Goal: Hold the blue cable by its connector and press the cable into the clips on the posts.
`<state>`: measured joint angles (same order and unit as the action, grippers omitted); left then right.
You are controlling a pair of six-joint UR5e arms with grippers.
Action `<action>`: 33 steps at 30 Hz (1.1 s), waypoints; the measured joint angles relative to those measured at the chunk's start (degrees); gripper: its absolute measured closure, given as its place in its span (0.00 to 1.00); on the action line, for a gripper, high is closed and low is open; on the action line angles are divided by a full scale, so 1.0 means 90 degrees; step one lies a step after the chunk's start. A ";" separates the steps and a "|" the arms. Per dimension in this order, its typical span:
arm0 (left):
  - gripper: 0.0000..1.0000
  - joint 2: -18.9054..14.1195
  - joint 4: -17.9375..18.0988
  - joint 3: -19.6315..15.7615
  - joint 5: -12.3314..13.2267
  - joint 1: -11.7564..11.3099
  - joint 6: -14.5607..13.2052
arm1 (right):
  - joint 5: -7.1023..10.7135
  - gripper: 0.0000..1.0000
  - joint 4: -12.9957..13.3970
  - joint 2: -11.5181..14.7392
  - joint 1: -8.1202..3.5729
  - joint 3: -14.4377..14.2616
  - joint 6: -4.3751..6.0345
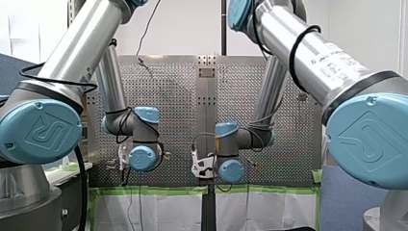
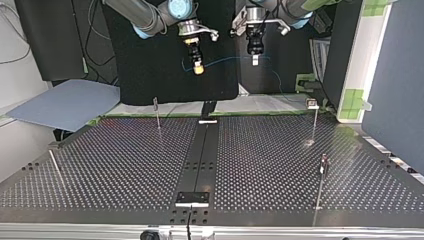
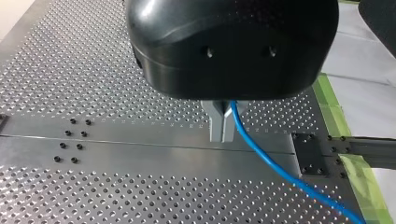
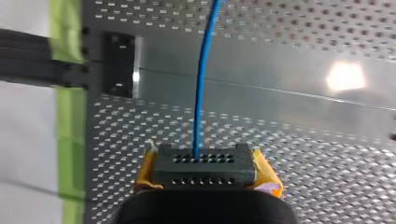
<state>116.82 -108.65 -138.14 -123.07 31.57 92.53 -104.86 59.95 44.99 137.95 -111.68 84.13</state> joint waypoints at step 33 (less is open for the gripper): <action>1.00 -0.1669 -0.1669 0.0718 0.0596 -0.0721 0.0976 | 0.0403 1.00 -0.1521 0.1381 0.0091 0.0502 0.0711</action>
<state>101.80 -123.67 -131.68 -117.71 25.08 101.32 -101.23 46.26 57.42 138.77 -107.16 90.53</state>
